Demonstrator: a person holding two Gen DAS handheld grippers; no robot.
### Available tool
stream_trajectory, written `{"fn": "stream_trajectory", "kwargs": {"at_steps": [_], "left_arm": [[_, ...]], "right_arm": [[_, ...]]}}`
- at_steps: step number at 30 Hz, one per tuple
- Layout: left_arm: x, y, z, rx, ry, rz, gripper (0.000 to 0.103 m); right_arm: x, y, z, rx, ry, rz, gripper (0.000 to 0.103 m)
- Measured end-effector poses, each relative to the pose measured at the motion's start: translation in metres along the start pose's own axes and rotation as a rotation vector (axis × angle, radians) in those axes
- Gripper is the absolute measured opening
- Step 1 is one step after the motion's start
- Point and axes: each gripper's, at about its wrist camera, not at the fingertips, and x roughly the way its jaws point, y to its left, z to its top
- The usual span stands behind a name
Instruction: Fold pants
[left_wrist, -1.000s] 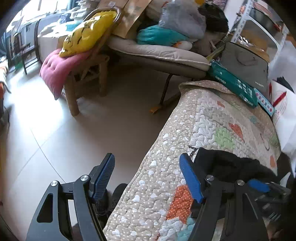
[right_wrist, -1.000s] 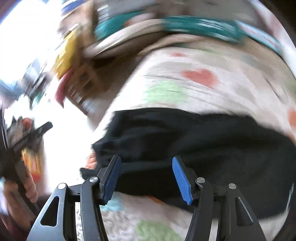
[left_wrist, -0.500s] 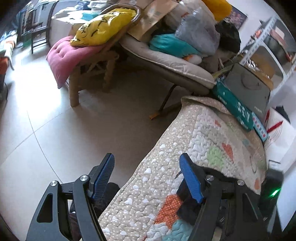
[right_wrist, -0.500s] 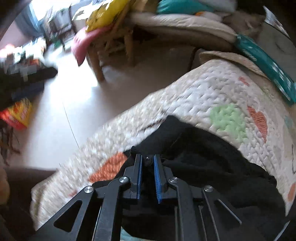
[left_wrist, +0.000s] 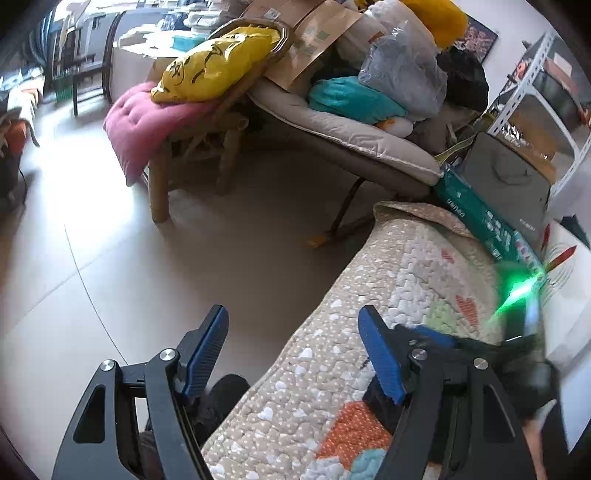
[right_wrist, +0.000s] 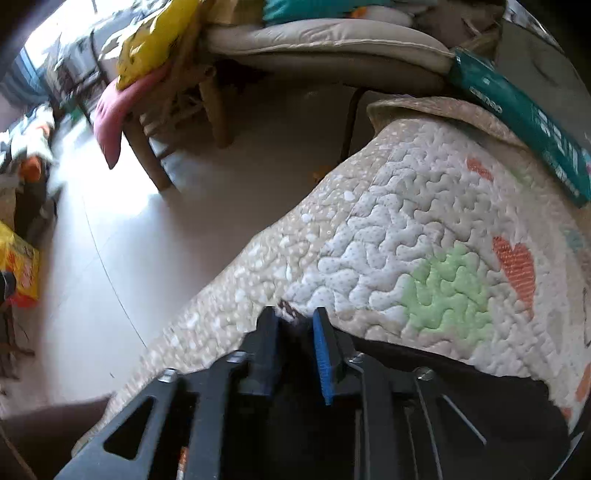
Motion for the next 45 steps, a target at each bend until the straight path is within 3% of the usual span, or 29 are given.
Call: {"fn": "stream_trajectory", "kwargs": {"at_steps": [1, 2, 6, 9, 11, 14, 17, 18, 19, 20, 22, 25, 31, 35, 37, 41, 45], "left_arm": [[0.003, -0.005, -0.002, 0.009, 0.002, -0.009, 0.072], [0.006, -0.01, -0.004, 0.023, 0.007, -0.017, 0.072], [0.025, -0.058, -0.027, 0.165, 0.048, -0.091, 0.072], [0.041, -0.091, -0.054, 0.276, 0.116, -0.146, 0.072], [0.053, -0.108, -0.072, 0.35, 0.153, -0.132, 0.072], [0.079, -0.122, -0.1, 0.451, 0.226, -0.047, 0.072], [0.092, -0.116, -0.11, 0.441, 0.257, -0.029, 0.076], [0.092, -0.113, -0.109, 0.429, 0.261, -0.028, 0.078], [0.092, -0.112, -0.108, 0.424, 0.271, -0.027, 0.08], [0.093, -0.109, -0.107, 0.406, 0.288, -0.029, 0.082], [0.095, -0.102, -0.105, 0.36, 0.316, -0.028, 0.087], [0.097, -0.099, -0.105, 0.336, 0.33, -0.03, 0.088], [0.095, -0.106, -0.106, 0.367, 0.307, -0.003, 0.088], [0.098, -0.103, -0.102, 0.341, 0.332, -0.013, 0.088], [0.098, -0.104, -0.101, 0.342, 0.337, -0.011, 0.088], [0.092, -0.108, -0.097, 0.347, 0.33, -0.023, 0.088], [0.077, -0.113, -0.089, 0.348, 0.282, -0.052, 0.088]], "right_arm": [[-0.009, -0.007, -0.001, 0.036, -0.02, 0.021, 0.052], [-0.021, -0.016, -0.004, 0.067, -0.045, 0.031, 0.057], [-0.077, -0.077, -0.043, 0.171, -0.121, -0.042, 0.059], [-0.111, -0.141, -0.1, 0.272, -0.111, -0.112, 0.059], [-0.12, -0.19, -0.147, 0.376, -0.062, -0.139, 0.059], [-0.126, -0.252, -0.213, 0.544, 0.0, -0.183, 0.059], [-0.133, -0.298, -0.261, 0.657, 0.058, -0.335, 0.059], [-0.138, -0.31, -0.273, 0.69, 0.048, -0.353, 0.05], [-0.143, -0.32, -0.283, 0.734, 0.02, -0.311, 0.035], [-0.148, -0.327, -0.287, 0.775, 0.003, -0.287, 0.03], [-0.157, -0.333, -0.285, 0.821, -0.01, -0.331, 0.029], [-0.166, -0.319, -0.262, 0.753, -0.055, -0.439, 0.04], [-0.125, -0.286, -0.179, 0.572, -0.065, -0.365, 0.045], [-0.083, -0.285, -0.153, 0.623, -0.009, -0.304, 0.045], [-0.066, -0.293, -0.152, 0.683, 0.033, -0.298, 0.048], [-0.089, -0.306, -0.153, 0.738, -0.047, -0.266, 0.049], [-0.137, -0.318, -0.178, 0.75, -0.126, -0.363, 0.063]]}}
